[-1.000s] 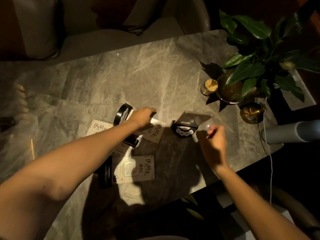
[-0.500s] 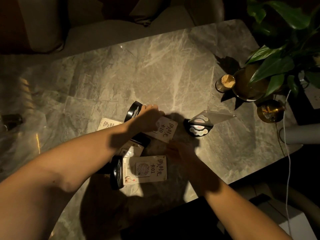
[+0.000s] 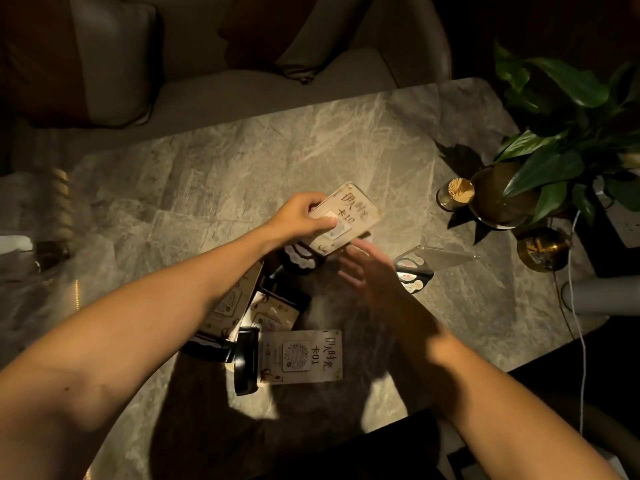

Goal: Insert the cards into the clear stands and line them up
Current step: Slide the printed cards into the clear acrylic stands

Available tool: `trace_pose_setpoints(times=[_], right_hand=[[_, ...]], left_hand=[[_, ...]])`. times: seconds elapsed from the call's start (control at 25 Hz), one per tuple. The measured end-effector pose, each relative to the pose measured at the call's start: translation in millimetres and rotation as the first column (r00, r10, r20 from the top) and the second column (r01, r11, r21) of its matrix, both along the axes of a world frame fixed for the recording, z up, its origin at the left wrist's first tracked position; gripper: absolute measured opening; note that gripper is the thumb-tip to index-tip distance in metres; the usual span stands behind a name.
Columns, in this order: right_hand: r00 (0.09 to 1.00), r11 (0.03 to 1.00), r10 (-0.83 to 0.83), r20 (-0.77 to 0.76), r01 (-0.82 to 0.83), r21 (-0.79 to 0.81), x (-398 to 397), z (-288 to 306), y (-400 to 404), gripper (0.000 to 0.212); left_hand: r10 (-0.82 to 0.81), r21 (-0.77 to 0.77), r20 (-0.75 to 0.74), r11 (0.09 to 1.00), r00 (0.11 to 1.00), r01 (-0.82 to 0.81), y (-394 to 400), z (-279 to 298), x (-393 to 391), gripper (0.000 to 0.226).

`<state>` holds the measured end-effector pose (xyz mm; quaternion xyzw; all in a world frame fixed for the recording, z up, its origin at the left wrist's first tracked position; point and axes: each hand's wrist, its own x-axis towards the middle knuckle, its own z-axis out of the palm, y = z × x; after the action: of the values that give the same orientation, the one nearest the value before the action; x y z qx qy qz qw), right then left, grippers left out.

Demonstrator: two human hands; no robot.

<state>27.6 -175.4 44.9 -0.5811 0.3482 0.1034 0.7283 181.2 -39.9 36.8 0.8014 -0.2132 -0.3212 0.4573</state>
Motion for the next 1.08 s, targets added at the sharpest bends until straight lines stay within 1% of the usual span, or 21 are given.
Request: trace_pose_setpoints(times=[0.04, 0.08, 0.12, 0.2, 0.28, 0.32, 0.4, 0.44, 0.52, 0.6, 0.64, 0.72, 0.76, 0.8, 0.84, 0.88, 0.92, 0.96, 1.0, 1.04, 1.08], right_hand=[[0.998, 0.993, -0.067, -0.016, 0.068, 0.095, 8, 6, 0, 0.018], [0.993, 0.990, -0.113, -0.020, 0.114, 0.082, 19, 10, -2, 0.013], [0.986, 0.986, -0.166, -0.026, 0.166, 0.023, 28, 15, -2, 0.010], [0.981, 0.967, -0.195, 0.008, 0.194, -0.166, 39, 20, -1, 0.012], [0.976, 0.926, -0.216, -0.023, 0.198, -0.323, 44, 16, -2, 0.022], [0.977, 0.913, -0.204, -0.066, 0.165, -0.372, 43, 13, -3, 0.029], [0.988, 0.914, -0.131, -0.080, 0.089, -0.396, 39, 7, -5, 0.039], [0.994, 0.919, -0.094, -0.064, 0.062, -0.390, 36, 3, -6, 0.037], [0.997, 0.927, -0.065, -0.043, 0.045, -0.373, 30, -3, -8, 0.030], [0.998, 0.929, -0.042, -0.041, 0.024, -0.368, 27, -8, -10, 0.031], [0.998, 0.939, -0.039, -0.051, 0.019, -0.345, 25, -9, -8, 0.035], [0.993, 0.956, -0.040, -0.114, 0.005, -0.294, 16, -14, -1, 0.047], [0.987, 0.961, -0.035, -0.154, -0.009, -0.275, 9, -16, 4, 0.048], [0.984, 0.958, 0.002, -0.181, -0.054, -0.282, 0, -20, 8, 0.039], [0.975, 0.936, 0.085, -0.205, -0.149, -0.318, -10, -28, 9, 0.021], [0.947, 0.890, 0.211, -0.242, -0.288, -0.353, -21, -32, 11, 0.016], [0.901, 0.827, 0.341, -0.268, -0.423, -0.371, -32, -44, 12, 0.035], [0.853, 0.757, 0.437, -0.284, -0.520, -0.397, -42, -55, 14, 0.048], [0.817, 0.711, 0.494, -0.296, -0.576, -0.403, -50, -64, 15, 0.052], [0.792, 0.692, 0.516, -0.326, -0.610, -0.385, -60, -73, 16, 0.051], [0.788, 0.705, 0.518, -0.333, -0.614, -0.355, -68, -81, 16, 0.048]], left_hand=[[0.049, -0.038, -0.015, 0.998, 0.999, -0.049, 0, 2, -1, 0.034], [0.086, -0.072, -0.027, 0.994, 0.996, -0.088, 0, 4, -3, 0.035], [0.110, -0.099, -0.036, 0.989, 0.993, -0.113, 0, 6, -6, 0.034], [0.148, -0.135, -0.068, 0.979, 0.987, -0.156, -1, 4, -12, 0.029], [0.185, -0.161, -0.114, 0.966, 0.976, -0.202, -1, 1, -20, 0.024], [0.195, -0.172, -0.139, 0.961, 0.971, -0.218, 1, 0, -24, 0.025], [0.210, -0.209, -0.214, 0.944, 0.954, -0.255, 2, -6, -30, 0.027], [0.215, -0.228, -0.250, 0.935, 0.944, -0.273, 3, -7, -33, 0.027], [0.238, -0.209, -0.243, 0.934, 0.941, -0.290, 4, -4, -40, 0.024], [0.235, -0.162, -0.181, 0.951, 0.955, -0.264, 9, -1, -47, 0.019], [0.234, -0.131, -0.160, 0.958, 0.959, -0.255, 15, -1, -50, 0.022], [0.250, -0.053, -0.154, 0.964, 0.956, -0.261, 31, -2, -59, 0.038], [0.264, 0.003, -0.138, 0.964, 0.955, -0.266, 40, -5, -64, 0.049], [0.253, 0.074, -0.107, 0.966, 0.962, -0.246, 49, -8, -70, 0.056], [0.213, 0.156, -0.073, 0.967, 0.974, -0.200, 59, -10, -77, 0.056], [0.166, 0.242, -0.046, 0.959, 0.985, -0.150, 67, -13, -86, 0.050], [0.112, 0.311, -0.022, 0.945, 0.993, -0.100, 75, -14, -97, 0.043], [0.039, 0.350, 0.034, 0.935, 0.999, -0.048, 81, -17, -108, 0.037], [-0.051, 0.366, 0.148, 0.930, 0.988, -0.006, 86, -21, -118, 0.034], [-0.136, 0.362, 0.310, 0.932, 0.941, 0.016, 88, -24, -129, 0.032], [-0.187, 0.339, 0.461, 0.940, 0.867, 0.023, 91, -31, -140, 0.031]])
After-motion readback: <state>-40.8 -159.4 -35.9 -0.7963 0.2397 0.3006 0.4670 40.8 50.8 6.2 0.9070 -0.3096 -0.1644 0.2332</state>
